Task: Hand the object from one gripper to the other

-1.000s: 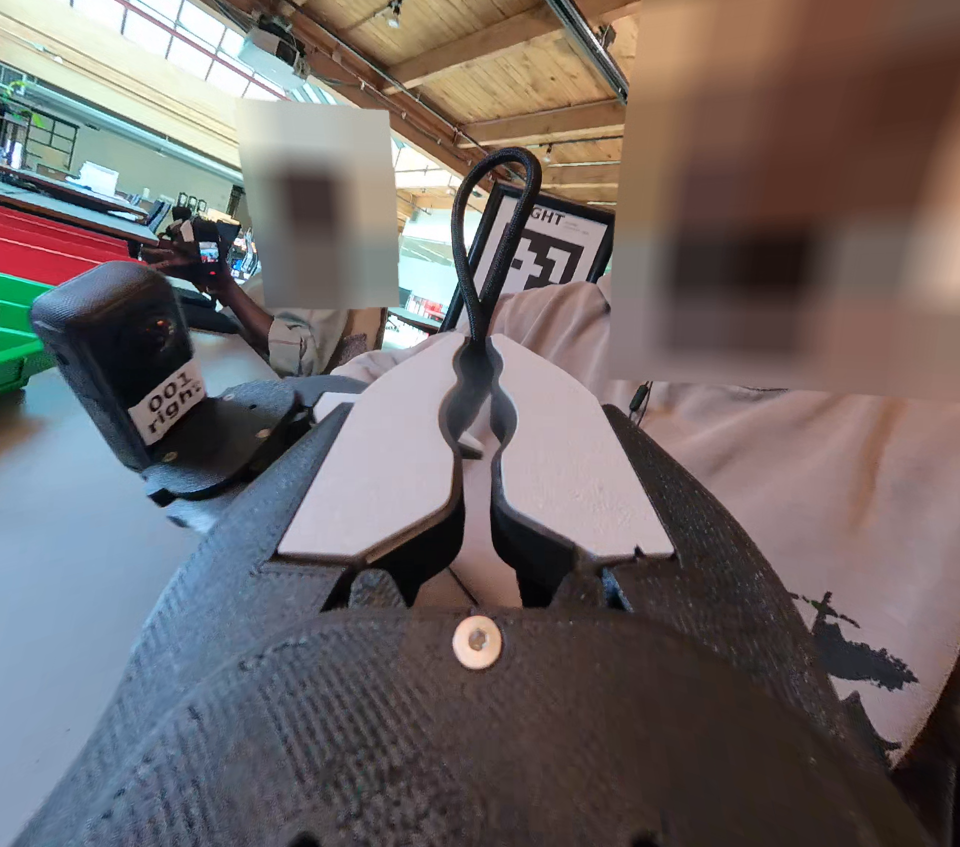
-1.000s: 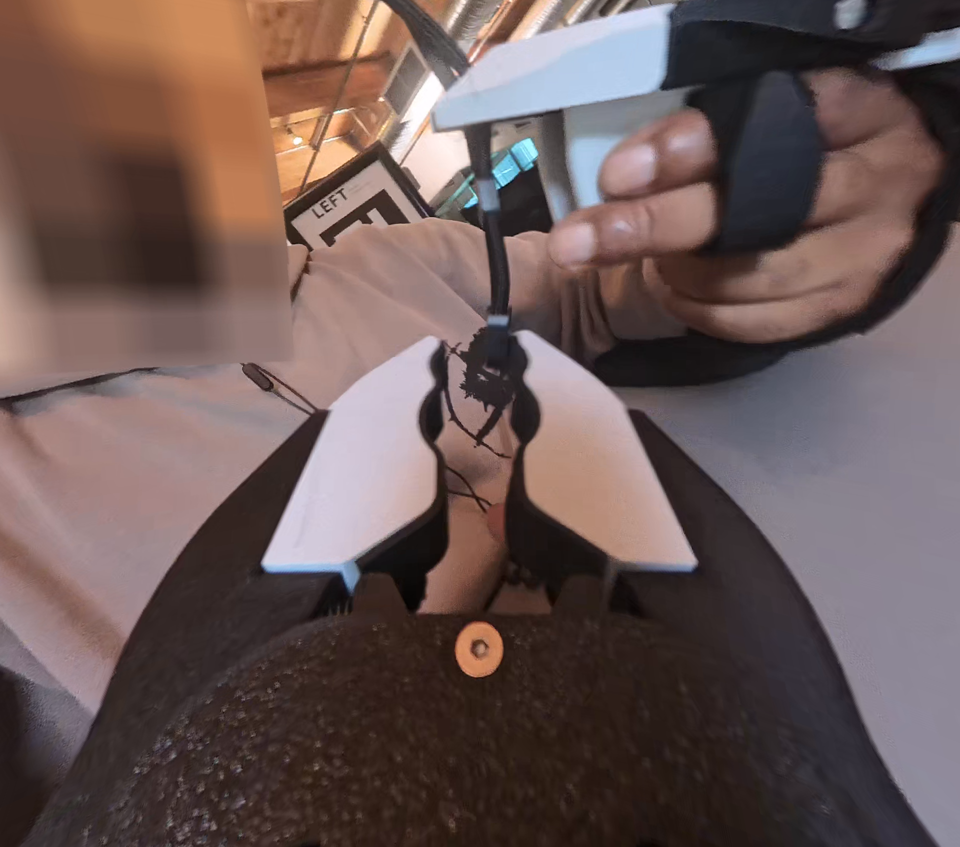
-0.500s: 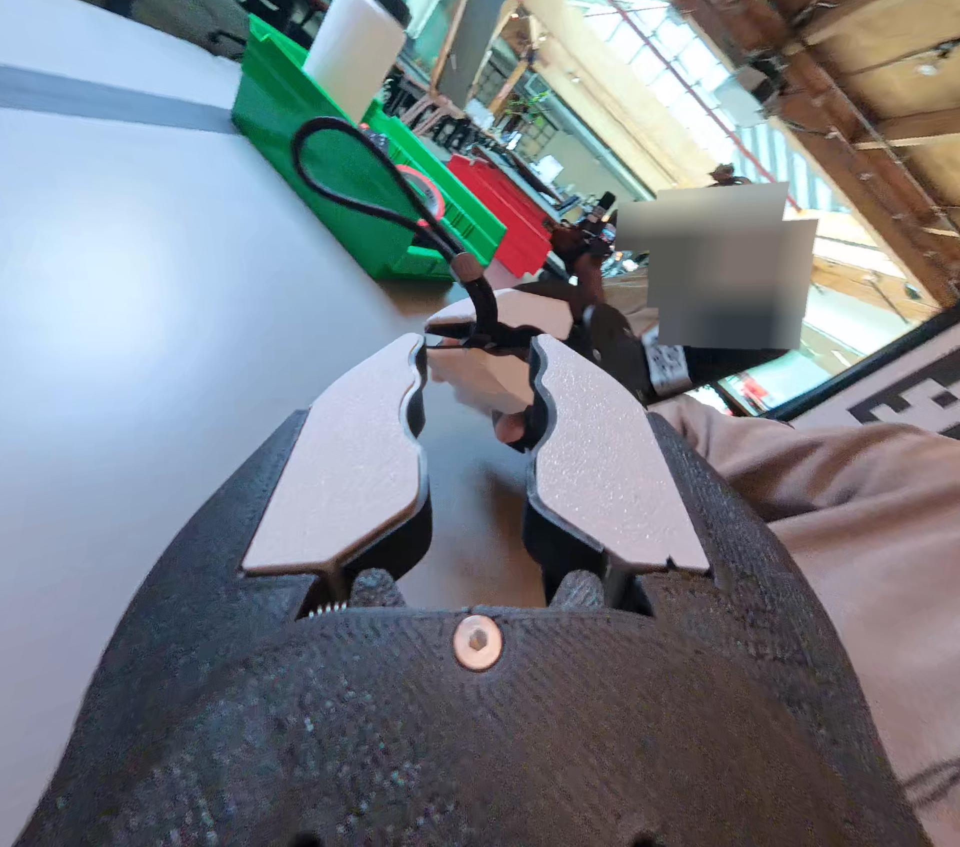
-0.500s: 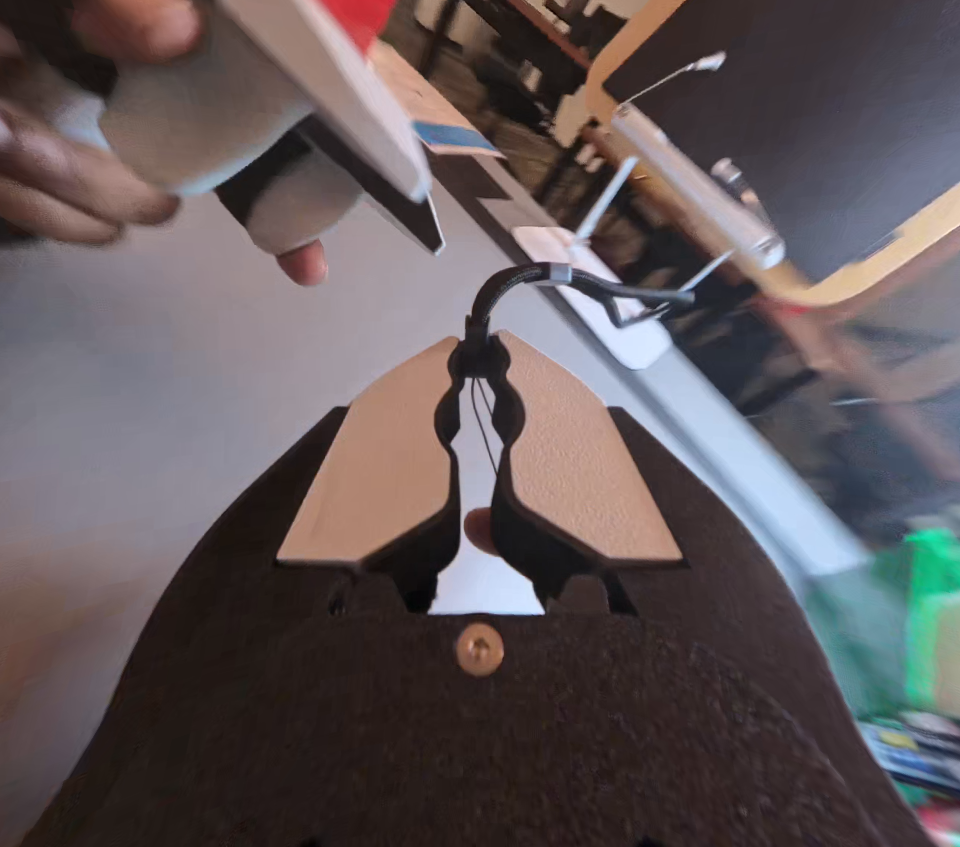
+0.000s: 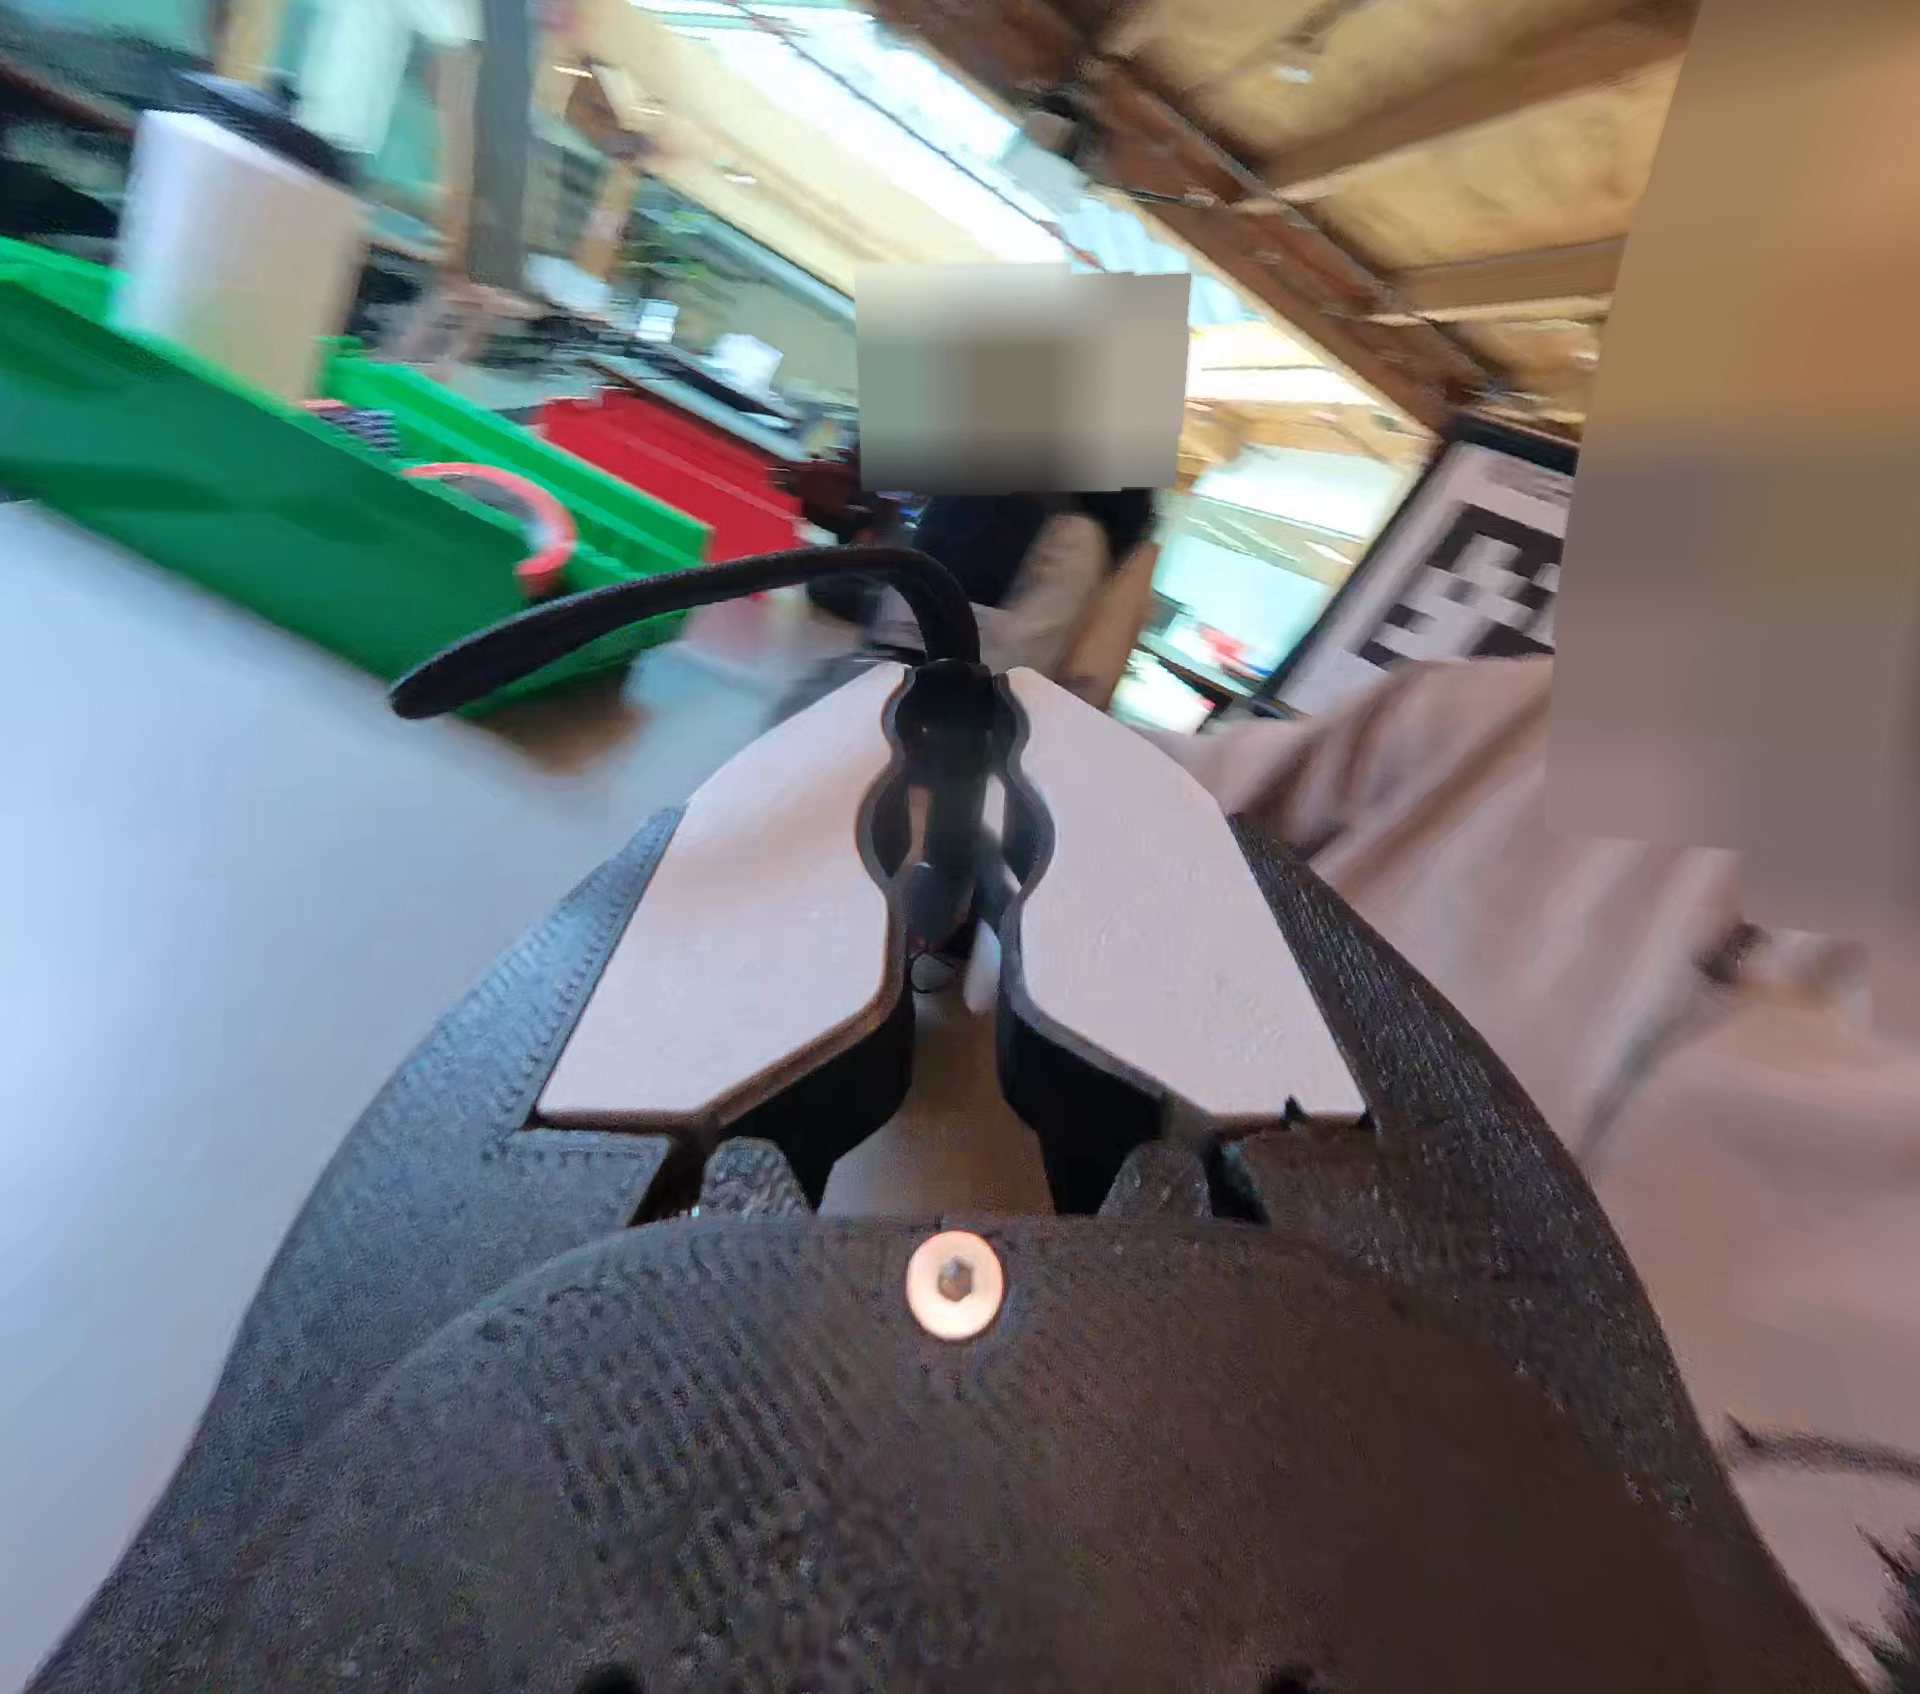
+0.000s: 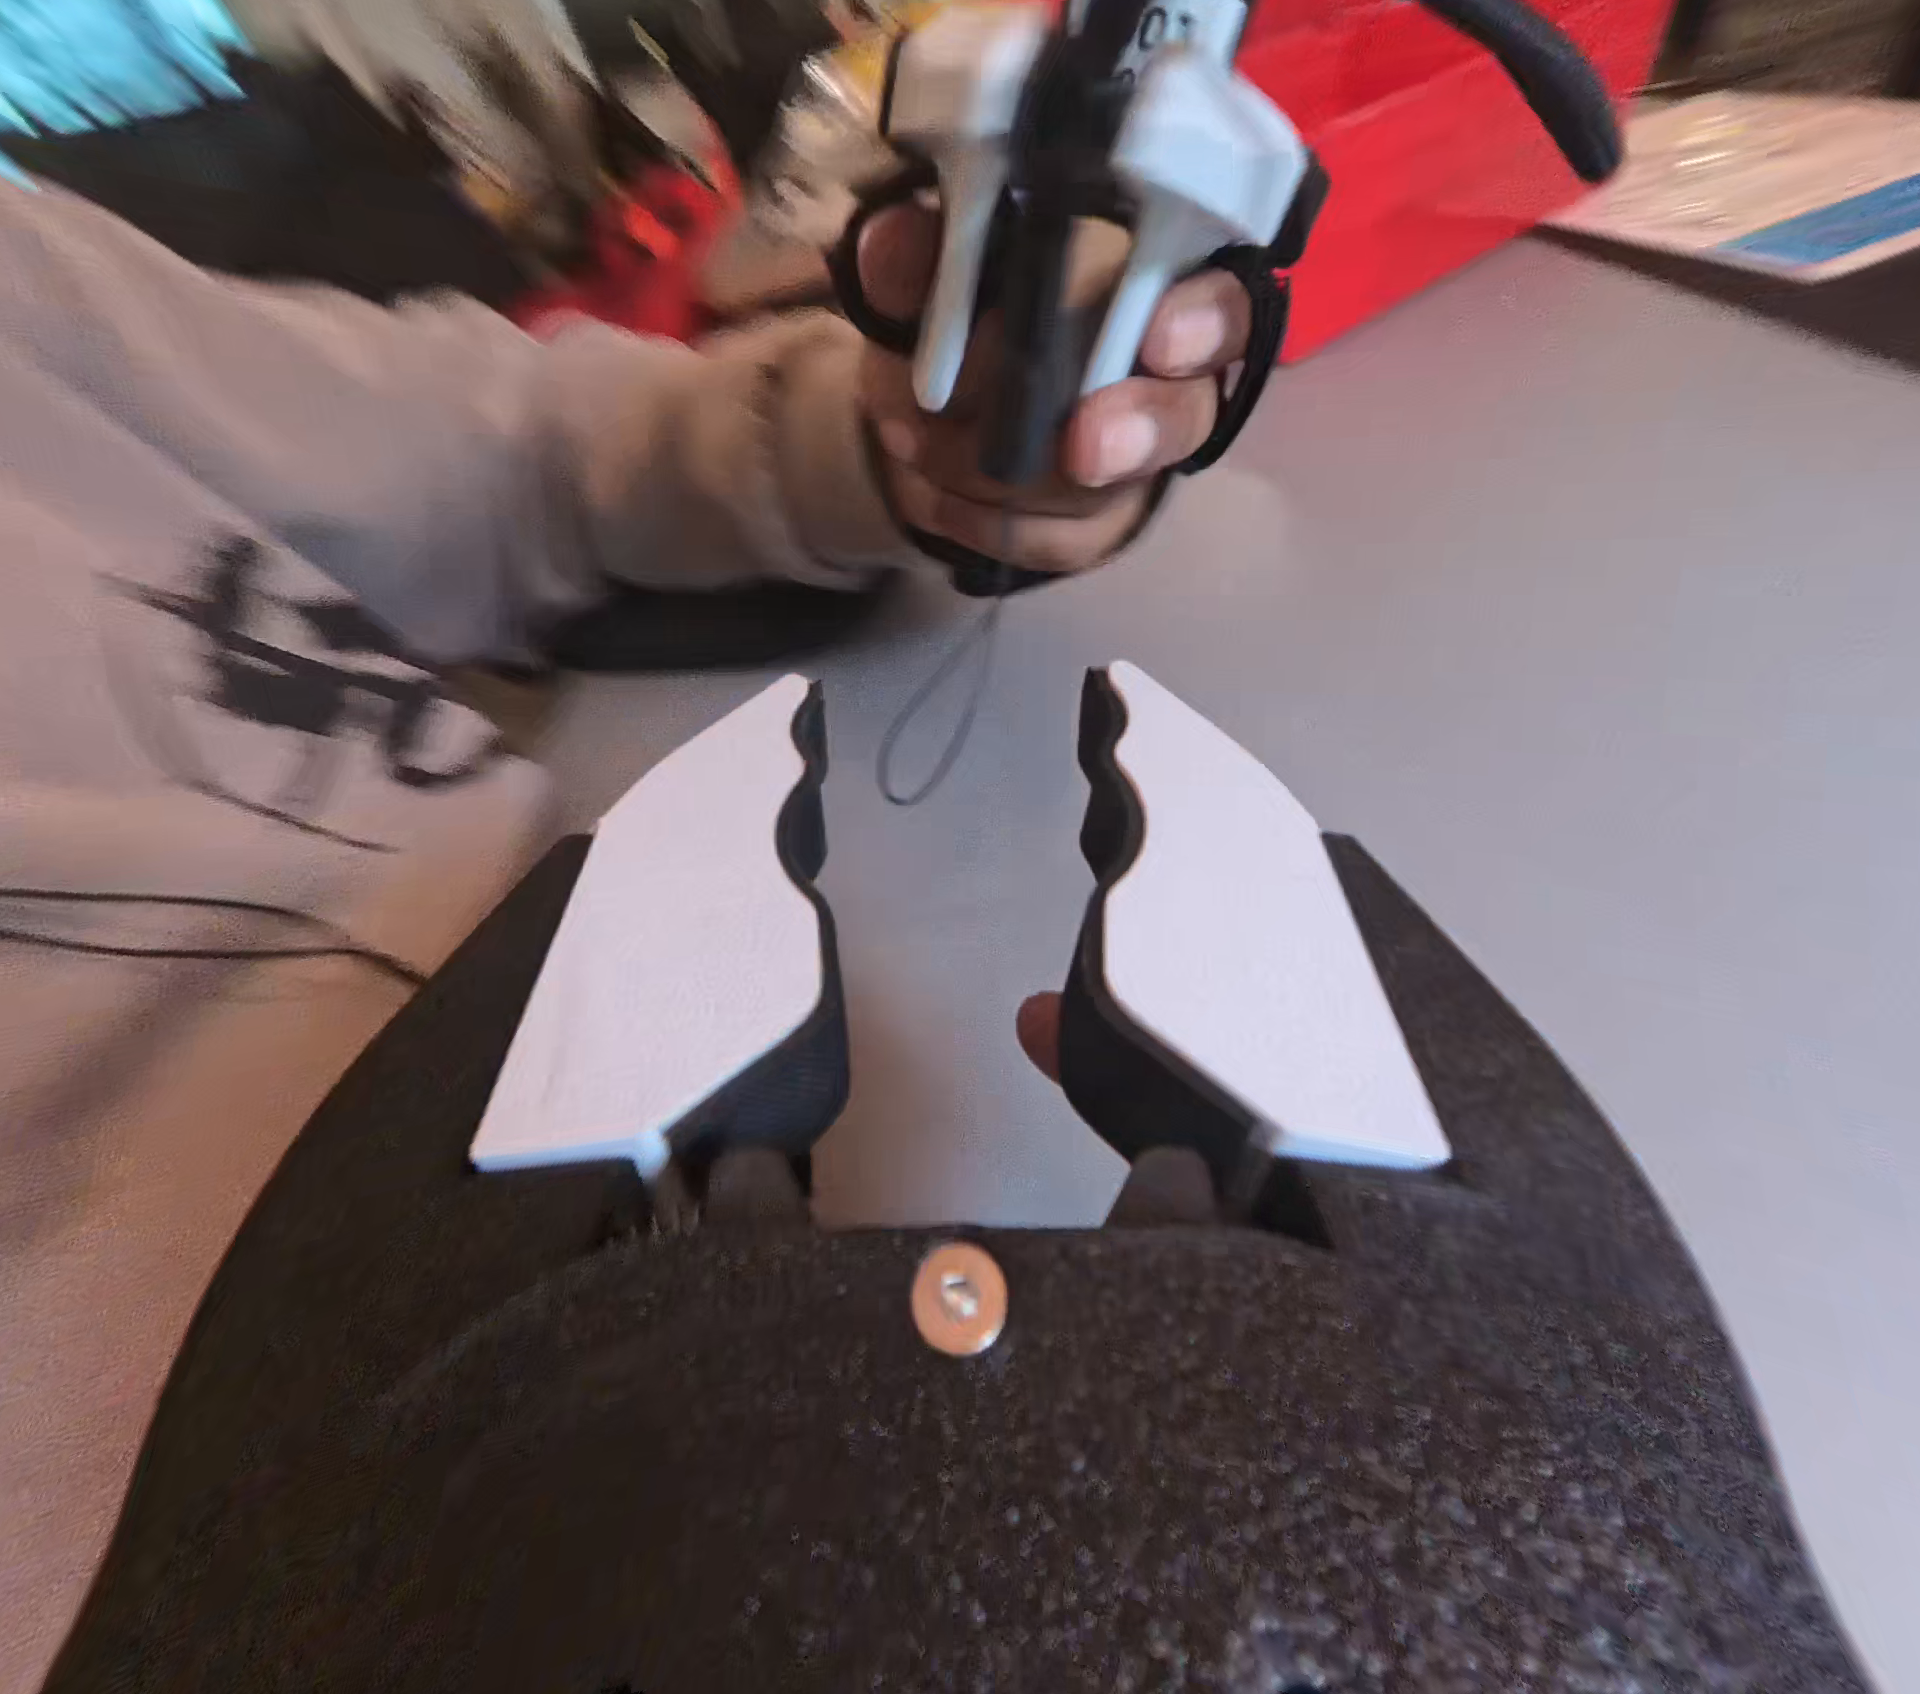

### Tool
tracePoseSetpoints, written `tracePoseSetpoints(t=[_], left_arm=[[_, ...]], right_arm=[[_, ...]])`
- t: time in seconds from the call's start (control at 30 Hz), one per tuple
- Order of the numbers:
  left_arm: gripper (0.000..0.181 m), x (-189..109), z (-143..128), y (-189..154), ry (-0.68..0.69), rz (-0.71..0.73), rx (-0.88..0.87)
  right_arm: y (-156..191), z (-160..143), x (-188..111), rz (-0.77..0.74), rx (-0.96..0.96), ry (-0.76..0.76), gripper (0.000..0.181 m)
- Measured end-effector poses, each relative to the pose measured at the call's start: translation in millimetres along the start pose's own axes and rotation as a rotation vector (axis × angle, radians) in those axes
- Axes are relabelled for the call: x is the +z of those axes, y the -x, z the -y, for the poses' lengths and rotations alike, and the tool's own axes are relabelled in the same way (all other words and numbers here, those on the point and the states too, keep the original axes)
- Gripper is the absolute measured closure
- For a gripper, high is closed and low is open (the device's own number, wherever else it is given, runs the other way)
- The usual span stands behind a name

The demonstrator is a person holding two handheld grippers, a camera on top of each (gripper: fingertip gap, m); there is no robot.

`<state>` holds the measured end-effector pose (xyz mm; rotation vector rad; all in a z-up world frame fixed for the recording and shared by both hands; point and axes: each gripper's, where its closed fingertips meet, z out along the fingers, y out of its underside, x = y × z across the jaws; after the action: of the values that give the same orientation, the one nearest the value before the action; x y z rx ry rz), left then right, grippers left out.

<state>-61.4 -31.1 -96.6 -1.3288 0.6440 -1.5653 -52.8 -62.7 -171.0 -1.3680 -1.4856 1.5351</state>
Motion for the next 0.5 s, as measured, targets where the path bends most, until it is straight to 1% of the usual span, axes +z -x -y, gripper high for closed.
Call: tracePoseSetpoints(t=[0.03,0.1,0.17,0.23,0.27,0.3,0.33,0.37,0.4,0.5], left_arm=[[0.169,-0.1,-1.3,-16.0,0.018,-0.122,-0.015],[0.169,-0.5,-6.0,-39.2,0.037,-0.303,-0.052],[0.169,3.9,-16.4,-45.9,0.064,-0.361,-0.05],[0.169,10.3,-28.7,-47.0,0.107,-0.378,-0.045],[0.168,13.0,-33.1,-46.0,0.124,-0.369,-0.033],[0.169,14.6,-36.2,-45.4,0.137,-0.361,-0.02],[0.169,15.6,-38.7,-42.6,0.155,-0.337,-0.008],[0.168,15.4,-38.8,-38.8,0.161,-0.307,0.007],[0.169,14.0,-34.5,-33.4,0.144,-0.268,0.014],[0.169,5.0,-25.9,-2.0,0.128,-0.068,0.008]], right_arm=[[7.9,6.0,-5.3,0.099,0.093,-0.055,0.135],[21.4,7.7,-8.9,0.237,0.172,-0.078,0.136],[39.0,4.5,-2.3,0.354,0.213,-0.062,0.135],[57.8,5.8,8.2,0.46,0.271,-0.065,0.136],[62.8,7.8,14.2,0.472,0.28,-0.073,0.142],[66.3,11.3,17.7,0.474,0.271,-0.091,0.154],[64.9,16.8,19.5,0.443,0.258,-0.122,0.17],[59.4,20.7,20.9,0.381,0.237,-0.144,0.173],[52.5,19.5,21.7,0.308,0.192,-0.131,0.175],[13.0,14.8,15.1,-0.046,-0.047,-0.084,0.175]])
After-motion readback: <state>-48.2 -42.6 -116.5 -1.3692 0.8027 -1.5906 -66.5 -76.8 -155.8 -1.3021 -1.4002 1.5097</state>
